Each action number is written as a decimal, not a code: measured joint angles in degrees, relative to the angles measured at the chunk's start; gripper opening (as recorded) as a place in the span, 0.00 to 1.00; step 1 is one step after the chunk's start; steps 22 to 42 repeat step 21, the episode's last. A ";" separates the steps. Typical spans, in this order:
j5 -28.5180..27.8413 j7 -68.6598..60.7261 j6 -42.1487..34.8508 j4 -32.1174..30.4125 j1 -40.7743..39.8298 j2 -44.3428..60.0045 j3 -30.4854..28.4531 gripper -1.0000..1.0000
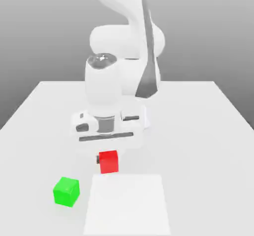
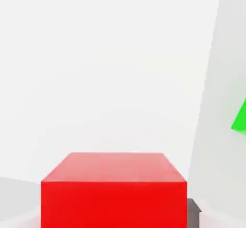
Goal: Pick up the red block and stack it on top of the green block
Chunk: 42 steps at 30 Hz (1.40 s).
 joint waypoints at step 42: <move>5.14 -5.35 -1.52 17.22 -7.79 15.87 -4.05 1.00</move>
